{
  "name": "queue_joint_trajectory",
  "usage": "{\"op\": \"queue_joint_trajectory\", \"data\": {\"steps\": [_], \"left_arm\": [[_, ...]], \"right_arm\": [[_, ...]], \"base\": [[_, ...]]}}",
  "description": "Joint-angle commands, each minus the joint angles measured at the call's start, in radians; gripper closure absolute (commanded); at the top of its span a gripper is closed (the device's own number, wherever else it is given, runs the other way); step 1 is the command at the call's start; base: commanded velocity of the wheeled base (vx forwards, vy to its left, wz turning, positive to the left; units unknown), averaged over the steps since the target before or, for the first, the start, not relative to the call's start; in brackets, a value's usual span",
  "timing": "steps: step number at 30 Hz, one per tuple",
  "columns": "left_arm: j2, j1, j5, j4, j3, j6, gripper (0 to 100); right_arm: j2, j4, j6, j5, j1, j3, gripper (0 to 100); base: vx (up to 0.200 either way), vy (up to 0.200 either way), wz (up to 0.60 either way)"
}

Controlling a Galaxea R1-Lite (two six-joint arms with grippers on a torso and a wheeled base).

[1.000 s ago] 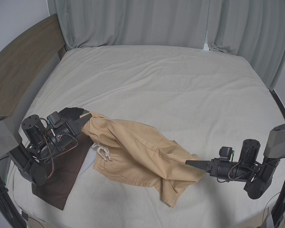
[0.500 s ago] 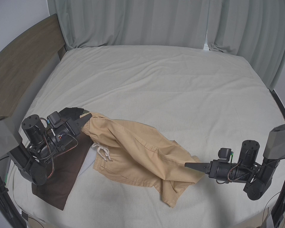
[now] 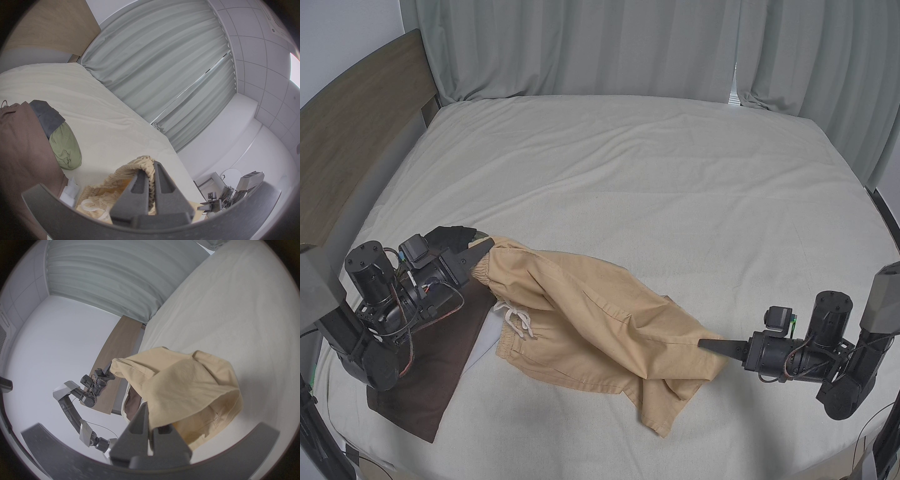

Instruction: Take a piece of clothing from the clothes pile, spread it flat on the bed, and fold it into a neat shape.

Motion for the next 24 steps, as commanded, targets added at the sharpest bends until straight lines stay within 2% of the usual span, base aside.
{"op": "queue_joint_trajectory", "data": {"steps": [1, 6, 14, 17, 18, 19, 24], "left_arm": [[-0.02, -0.008, -0.008, -0.001, 0.006, -0.002, 100], [-0.037, -0.005, -0.018, -0.003, -0.009, 0.002, 100], [-0.071, -0.002, -0.044, -0.003, 0.04, 0.01, 100], [-0.097, 0.021, -0.123, -0.003, 0.081, 0.045, 100], [-0.099, 0.022, -0.127, -0.003, 0.083, 0.047, 100], [-0.103, 0.039, -0.172, -0.003, 0.109, 0.073, 100], [-0.105, 0.068, -0.235, -0.001, 0.138, 0.154, 100]], "right_arm": [[-0.073, 0.001, -0.006, -0.001, -0.014, 0.005, 100], [-0.151, 0.003, -0.004, -0.001, -0.027, 0.01, 100], [-0.194, 0.003, -0.003, -0.001, -0.025, 0.005, 100], [-0.195, 0.001, -0.003, -0.001, -0.027, -0.003, 100], [-0.195, 0.001, -0.003, -0.002, -0.027, -0.003, 100], [-0.197, 0.001, -0.004, -0.002, -0.027, -0.009, 100], [-0.215, 0.001, -0.007, -0.034, -0.041, -0.015, 100]], "base": [[0.0, 0.0, 0.0], [0.0, 0.0, 0.0], [0.0, 0.0, 0.0], [0.0, 0.0, 0.0], [0.0, 0.0, 0.0], [0.0, 0.0, 0.0], [0.0, 0.0, 0.0]]}}
